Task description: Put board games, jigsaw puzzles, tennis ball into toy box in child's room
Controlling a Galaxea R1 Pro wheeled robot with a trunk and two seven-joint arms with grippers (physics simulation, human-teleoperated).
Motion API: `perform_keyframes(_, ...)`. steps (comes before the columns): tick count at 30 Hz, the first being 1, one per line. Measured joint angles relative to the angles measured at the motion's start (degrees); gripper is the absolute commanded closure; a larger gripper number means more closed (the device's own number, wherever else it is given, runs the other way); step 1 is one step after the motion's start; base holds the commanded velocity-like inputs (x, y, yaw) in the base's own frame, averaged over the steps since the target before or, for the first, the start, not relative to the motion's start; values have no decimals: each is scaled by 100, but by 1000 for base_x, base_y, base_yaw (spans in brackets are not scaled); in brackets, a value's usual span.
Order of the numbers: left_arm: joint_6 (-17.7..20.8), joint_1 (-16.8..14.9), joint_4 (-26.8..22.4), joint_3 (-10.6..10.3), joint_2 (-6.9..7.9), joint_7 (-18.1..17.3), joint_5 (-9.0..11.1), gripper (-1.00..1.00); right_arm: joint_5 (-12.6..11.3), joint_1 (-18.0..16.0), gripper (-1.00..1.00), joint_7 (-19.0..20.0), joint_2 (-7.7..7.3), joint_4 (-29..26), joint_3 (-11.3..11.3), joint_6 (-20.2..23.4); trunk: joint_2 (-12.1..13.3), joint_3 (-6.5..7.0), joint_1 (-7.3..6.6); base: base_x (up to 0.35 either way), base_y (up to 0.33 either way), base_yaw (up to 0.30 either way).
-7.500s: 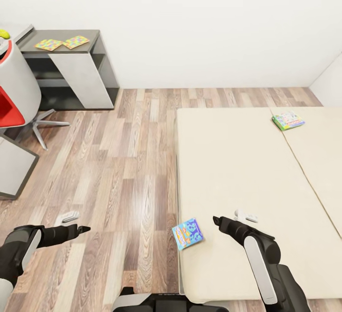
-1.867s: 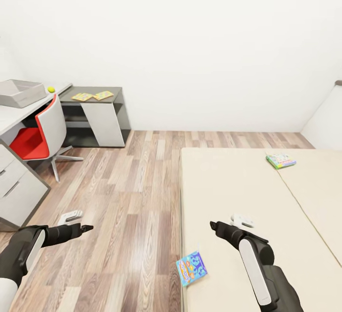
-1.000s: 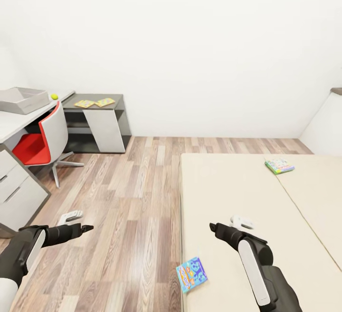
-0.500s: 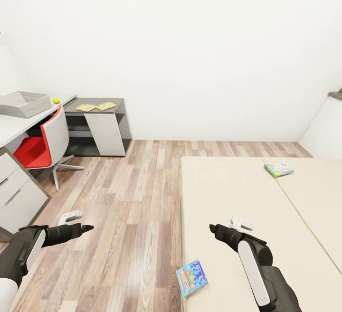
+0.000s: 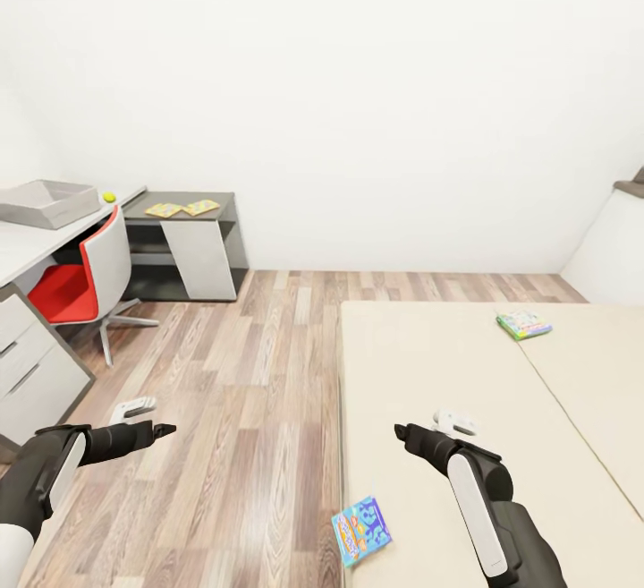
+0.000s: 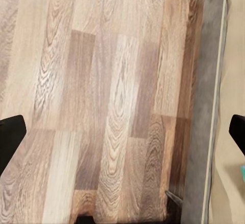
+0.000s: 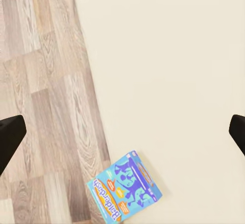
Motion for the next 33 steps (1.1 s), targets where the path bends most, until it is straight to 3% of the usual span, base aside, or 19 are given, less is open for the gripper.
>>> perform_keyframes(12,1,0,-1,0,0,0,0,-100,0,0,-100,0,-7,-8,7,2,1,67,0,0,27,16)
perform_keyframes(33,2,0,-2,1,0,1,0,-100,0,0,-100,1,-3,-7,4,-1,1,69,0,0,267,0)
